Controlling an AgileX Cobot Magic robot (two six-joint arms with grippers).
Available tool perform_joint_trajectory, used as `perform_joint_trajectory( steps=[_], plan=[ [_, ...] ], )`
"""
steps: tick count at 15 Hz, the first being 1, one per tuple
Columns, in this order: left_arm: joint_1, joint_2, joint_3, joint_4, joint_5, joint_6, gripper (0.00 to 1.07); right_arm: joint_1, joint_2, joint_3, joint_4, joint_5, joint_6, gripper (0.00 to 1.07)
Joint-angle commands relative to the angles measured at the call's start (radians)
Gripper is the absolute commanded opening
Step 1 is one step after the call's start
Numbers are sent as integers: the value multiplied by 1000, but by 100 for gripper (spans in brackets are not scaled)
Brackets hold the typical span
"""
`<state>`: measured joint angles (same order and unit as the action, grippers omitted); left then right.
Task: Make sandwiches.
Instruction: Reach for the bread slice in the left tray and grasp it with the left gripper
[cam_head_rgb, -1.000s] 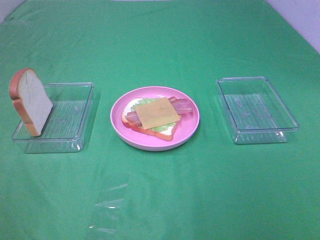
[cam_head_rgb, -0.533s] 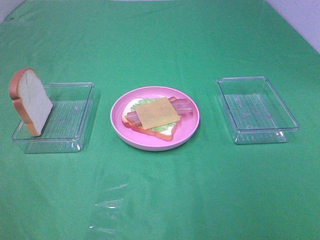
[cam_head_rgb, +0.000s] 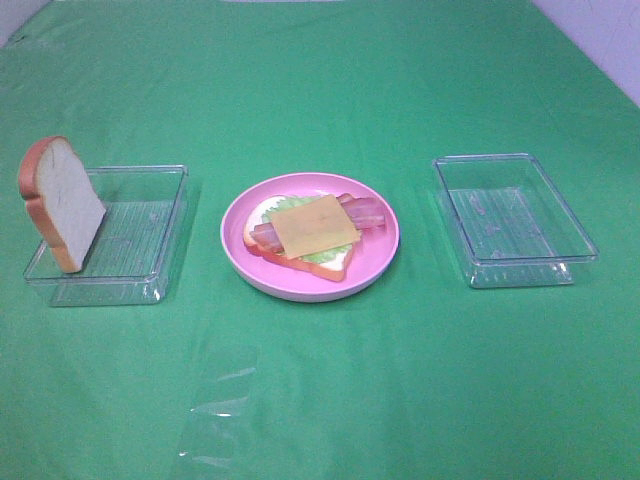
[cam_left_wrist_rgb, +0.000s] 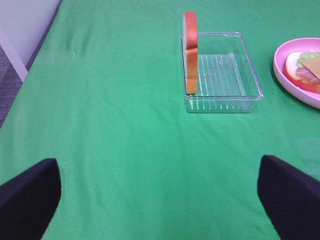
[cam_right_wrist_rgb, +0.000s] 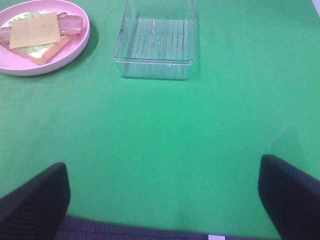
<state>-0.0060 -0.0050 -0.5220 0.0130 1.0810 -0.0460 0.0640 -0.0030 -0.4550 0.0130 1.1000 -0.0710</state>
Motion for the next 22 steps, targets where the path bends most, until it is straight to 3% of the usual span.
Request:
perform_joint_trajectory(
  steps=[1,7,9,13,15,18,22],
  plan=[
    [3,-4,4,-4,-5,-2,100,-6,-33,2,-2,-3,-1,98],
    [3,1,1,3,-7,-1,100,-6,-33,2,-2,-3,-1,98],
    [3,52,-39,3,-65,-12,100,-6,-33,2,-2,-3,-1,98],
    [3,433,-168,3,-206,-31,100,-6,-33,2,-2,-3,-1,98],
    [3,651,-267,4,-207,-75,100,-6,-33,2,-2,-3,-1,98],
    [3,931,-408,1,-205,-73,100,-6,-33,2,-2,-3,-1,98],
    [3,1189,-533,-13,-241,-73,100,-6,-33,2,-2,-3,-1,98]
  ],
)
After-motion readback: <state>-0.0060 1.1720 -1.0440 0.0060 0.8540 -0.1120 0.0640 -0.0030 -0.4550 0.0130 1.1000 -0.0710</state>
